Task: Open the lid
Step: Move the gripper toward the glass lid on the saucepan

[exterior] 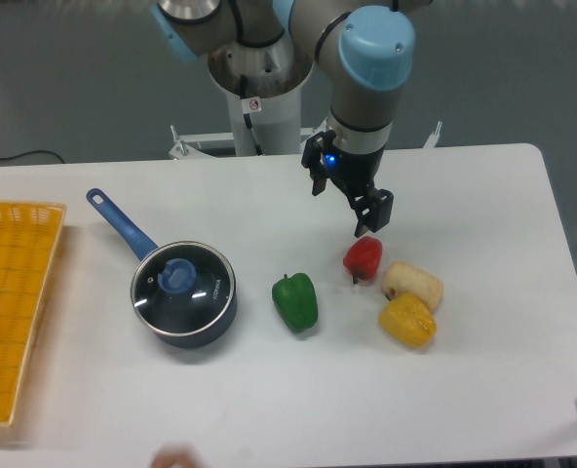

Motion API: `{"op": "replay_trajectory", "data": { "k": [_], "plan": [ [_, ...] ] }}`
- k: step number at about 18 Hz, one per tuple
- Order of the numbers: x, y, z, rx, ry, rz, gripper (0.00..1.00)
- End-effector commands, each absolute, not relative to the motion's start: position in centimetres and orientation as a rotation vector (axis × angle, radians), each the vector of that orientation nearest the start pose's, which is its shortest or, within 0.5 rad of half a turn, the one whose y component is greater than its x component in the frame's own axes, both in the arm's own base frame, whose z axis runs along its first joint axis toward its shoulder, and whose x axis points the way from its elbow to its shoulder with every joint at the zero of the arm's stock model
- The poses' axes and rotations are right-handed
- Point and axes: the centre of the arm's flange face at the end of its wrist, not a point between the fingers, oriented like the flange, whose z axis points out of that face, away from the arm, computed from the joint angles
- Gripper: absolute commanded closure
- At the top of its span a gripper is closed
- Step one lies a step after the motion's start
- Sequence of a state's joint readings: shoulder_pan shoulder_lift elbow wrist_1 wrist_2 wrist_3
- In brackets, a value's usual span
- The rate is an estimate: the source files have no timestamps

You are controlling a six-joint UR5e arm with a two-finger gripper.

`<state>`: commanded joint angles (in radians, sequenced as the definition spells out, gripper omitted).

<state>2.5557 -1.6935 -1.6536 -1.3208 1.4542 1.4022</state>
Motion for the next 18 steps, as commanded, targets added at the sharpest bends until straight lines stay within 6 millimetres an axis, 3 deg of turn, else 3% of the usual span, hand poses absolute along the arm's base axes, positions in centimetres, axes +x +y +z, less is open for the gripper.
{"op": "replay_trajectory", "data": {
  "k": [8, 18],
  "plan": [
    [-35.8, 44.2, 40.3, -2.962, 0.604, -0.014, 0.0],
    [-35.5, 44.9, 40.2, -2.954, 0.627, 0.0, 0.0]
  ]
}}
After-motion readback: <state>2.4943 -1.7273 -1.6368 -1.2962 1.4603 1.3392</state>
